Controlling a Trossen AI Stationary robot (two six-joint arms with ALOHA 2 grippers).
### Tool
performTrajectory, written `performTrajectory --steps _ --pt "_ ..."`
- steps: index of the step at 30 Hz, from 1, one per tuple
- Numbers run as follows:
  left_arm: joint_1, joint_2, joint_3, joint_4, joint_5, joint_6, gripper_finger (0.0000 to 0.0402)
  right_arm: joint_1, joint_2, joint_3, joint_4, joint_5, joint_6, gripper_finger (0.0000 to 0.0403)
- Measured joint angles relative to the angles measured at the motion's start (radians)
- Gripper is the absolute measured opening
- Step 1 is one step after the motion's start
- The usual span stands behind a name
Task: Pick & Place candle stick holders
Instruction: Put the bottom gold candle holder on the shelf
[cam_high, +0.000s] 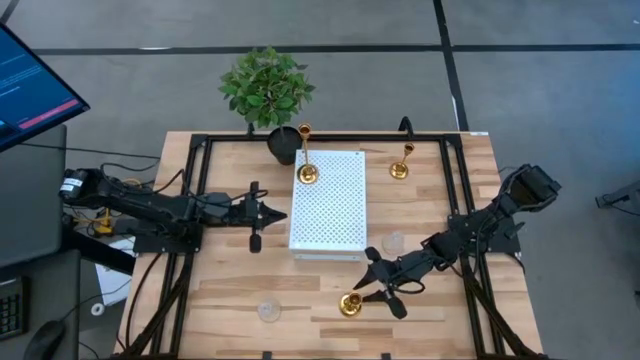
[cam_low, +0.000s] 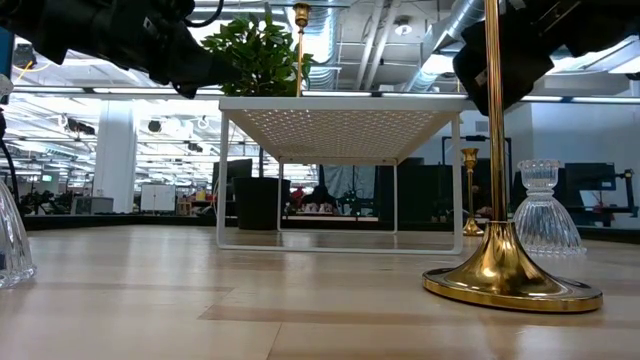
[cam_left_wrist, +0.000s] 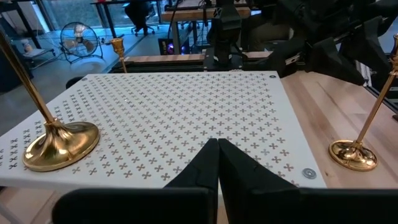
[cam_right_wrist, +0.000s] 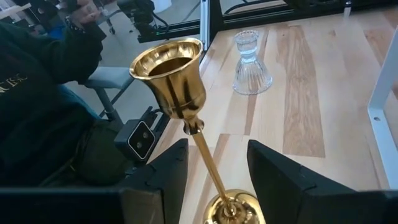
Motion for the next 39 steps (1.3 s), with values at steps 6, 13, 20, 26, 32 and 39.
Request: performTrajectory --steps 6,13,20,26,32,39 --pt "0.0 0.0 0.0 0.0 0.0 0.0 0.0007 0.028 0.0 0.0 0.0 0.047 0.0 0.0156" --pt "0.0 0.0 0.0 -0.001 0.0 0.0 0.0007 0.038 0.0 0.0 0.0 0.102 0.001 0.0159" --pt "0.0 0.0 0.0 -0.002 0.0 0.0 0.0007 0.039 0.0 0.0 0.0 0.124 0.05 0.0149" --pt "0.0 0.0 0.0 -0.006 0.0 0.0 0.0007 0.052 0.138 0.064 0.025 0.123 0.048 0.0143" --pt "0.0 0.0 0.0 -0.01 0.0 0.0 0.0007 0.061 0.256 0.164 0.022 0.106 0.041 0.0147" --pt "0.0 0.0 0.0 -0.01 0.0 0.0 0.0007 0.057 0.278 0.199 0.006 0.069 0.036 0.0134"
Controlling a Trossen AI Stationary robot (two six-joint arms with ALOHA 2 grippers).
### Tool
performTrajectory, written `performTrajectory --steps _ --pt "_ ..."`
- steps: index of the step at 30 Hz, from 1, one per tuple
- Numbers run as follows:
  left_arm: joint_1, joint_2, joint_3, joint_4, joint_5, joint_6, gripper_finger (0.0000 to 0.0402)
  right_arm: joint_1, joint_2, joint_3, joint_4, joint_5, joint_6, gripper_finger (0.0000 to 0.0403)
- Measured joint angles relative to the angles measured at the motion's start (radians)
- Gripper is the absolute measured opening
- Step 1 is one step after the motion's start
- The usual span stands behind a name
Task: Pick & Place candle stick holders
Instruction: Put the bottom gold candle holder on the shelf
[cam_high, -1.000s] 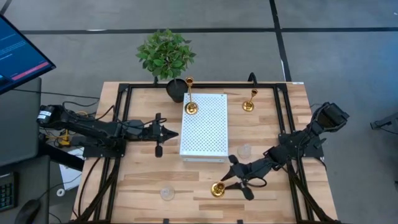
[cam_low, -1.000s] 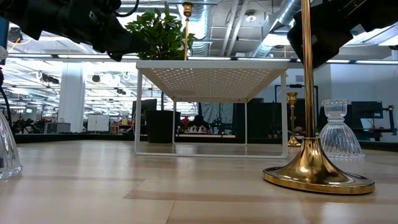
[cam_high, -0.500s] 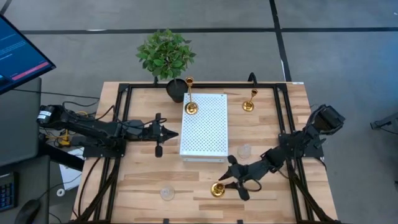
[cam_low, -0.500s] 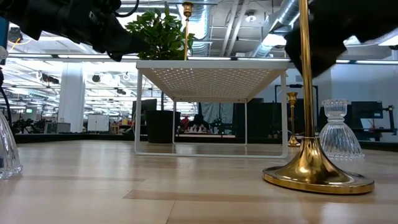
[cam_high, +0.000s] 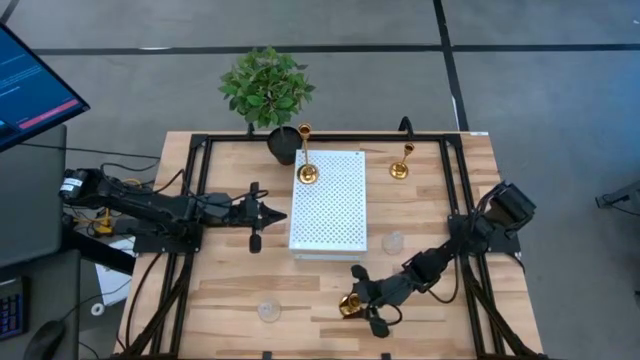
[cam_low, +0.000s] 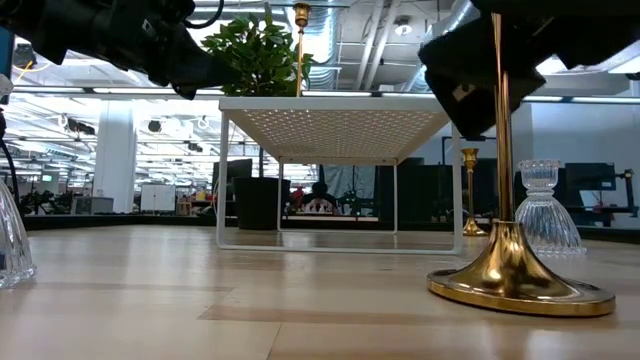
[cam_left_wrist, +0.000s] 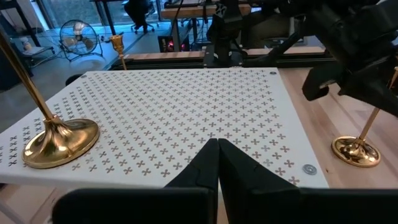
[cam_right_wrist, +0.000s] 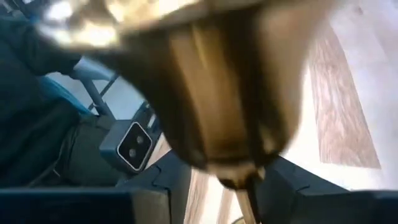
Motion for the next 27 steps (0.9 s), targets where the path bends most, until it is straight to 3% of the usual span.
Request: performTrajectory --steps 17,27 --pt "0.0 0.0 0.0 0.0 0.0 0.003 0.0007 -0.002 -0.06 -0.002 -0.105 0.005 0.016 0.0009" --pt "0.0 0.0 0.0 0.0 0.0 0.003 0.0007 -0.044 -0.151 -0.002 -0.123 0.001 -0.004 0.0004"
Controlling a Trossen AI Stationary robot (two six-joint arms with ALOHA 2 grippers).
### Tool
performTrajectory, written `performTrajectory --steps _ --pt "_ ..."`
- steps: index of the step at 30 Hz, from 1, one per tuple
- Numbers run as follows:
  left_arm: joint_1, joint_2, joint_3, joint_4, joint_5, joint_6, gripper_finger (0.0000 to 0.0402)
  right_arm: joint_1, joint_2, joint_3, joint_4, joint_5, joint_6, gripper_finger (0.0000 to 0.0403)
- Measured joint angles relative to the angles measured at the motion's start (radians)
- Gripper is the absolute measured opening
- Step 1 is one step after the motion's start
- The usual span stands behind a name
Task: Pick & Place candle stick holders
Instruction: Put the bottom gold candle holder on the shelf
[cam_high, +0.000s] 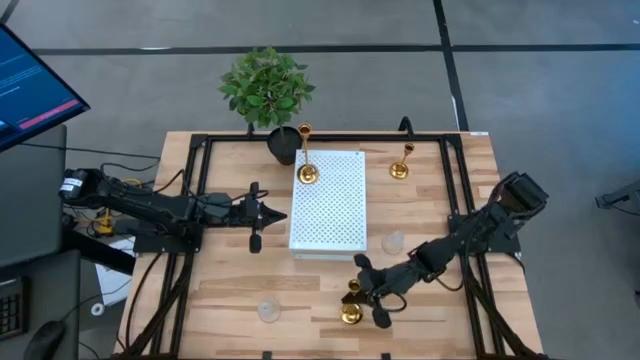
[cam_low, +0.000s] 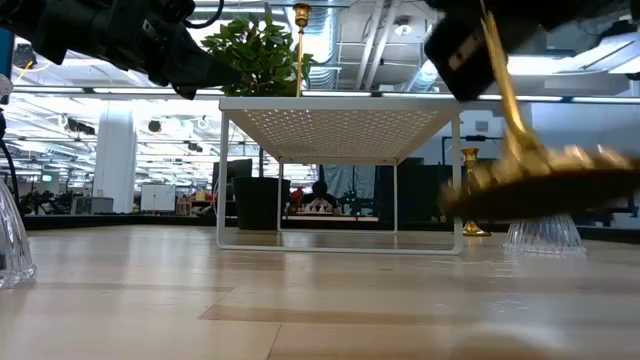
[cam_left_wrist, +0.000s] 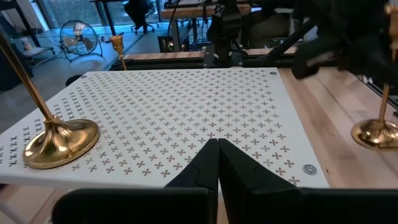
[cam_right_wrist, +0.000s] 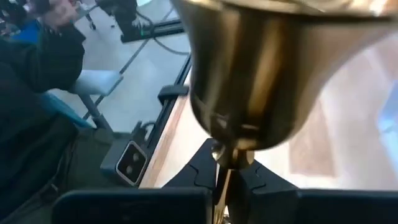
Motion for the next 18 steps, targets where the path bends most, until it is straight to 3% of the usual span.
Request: performTrajectory --steps 11,18 --pt "0.0 0.0 0.0 0.0 0.0 0.0 0.0007 -0.158 -0.321 0.009 -0.281 -0.019 -0.125 0.0002" --pt "0.0 0.0 0.0 0.004 -0.013 0.004 0.0007 -0.37 -0.401 0.172 -0.542 -0.131 -0.264 0.0001"
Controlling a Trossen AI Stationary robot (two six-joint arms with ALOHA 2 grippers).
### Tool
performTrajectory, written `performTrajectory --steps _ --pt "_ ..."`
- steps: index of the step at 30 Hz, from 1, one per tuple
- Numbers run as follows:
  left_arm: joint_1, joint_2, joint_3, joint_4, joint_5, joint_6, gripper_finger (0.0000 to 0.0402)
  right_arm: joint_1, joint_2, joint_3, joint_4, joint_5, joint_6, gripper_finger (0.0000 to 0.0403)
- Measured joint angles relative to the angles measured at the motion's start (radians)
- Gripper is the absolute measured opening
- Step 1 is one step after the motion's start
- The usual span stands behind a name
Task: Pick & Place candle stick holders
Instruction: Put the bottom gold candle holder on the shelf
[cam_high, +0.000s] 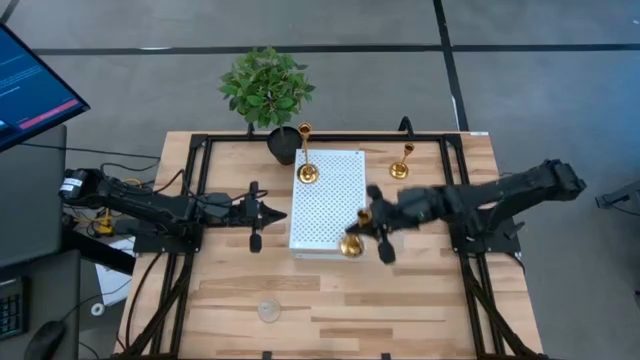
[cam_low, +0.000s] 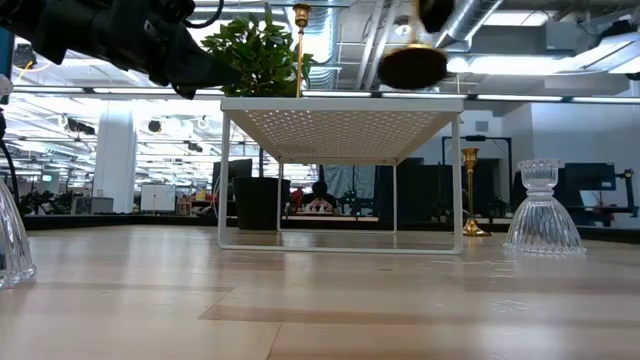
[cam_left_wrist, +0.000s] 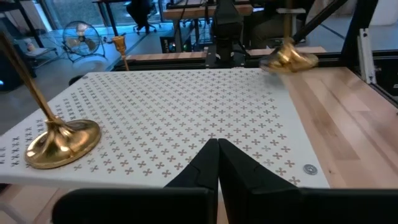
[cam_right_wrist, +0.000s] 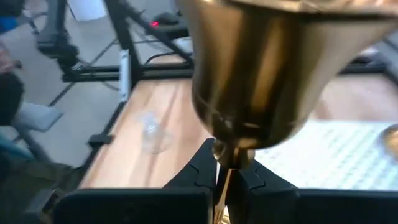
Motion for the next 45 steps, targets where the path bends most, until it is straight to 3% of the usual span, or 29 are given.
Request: performTrajectory --steps 8,18,31,45 --pt "0.0 -0.003 -0.001 0.002 -0.021 0.046 0.0007 -0.255 0.087 0.177 -0.095 -0.157 -0.151 0.0001" --pt "0.0 -0.004 -0.001 -0.002 -0.021 0.046 0.0007 -0.505 0.226 0.207 -0.056 -0.294 -0.154 0.0" --pt "0.0 -0.004 -0.001 -0.003 -0.021 0.046 0.0007 -0.585 0.291 0.208 0.049 -0.341 -0.167 0.0" --pt "0.0 -0.003 -0.001 -0.002 -0.022 0.046 0.0007 -0.609 0.291 0.208 0.058 -0.271 -0.196 0.0"
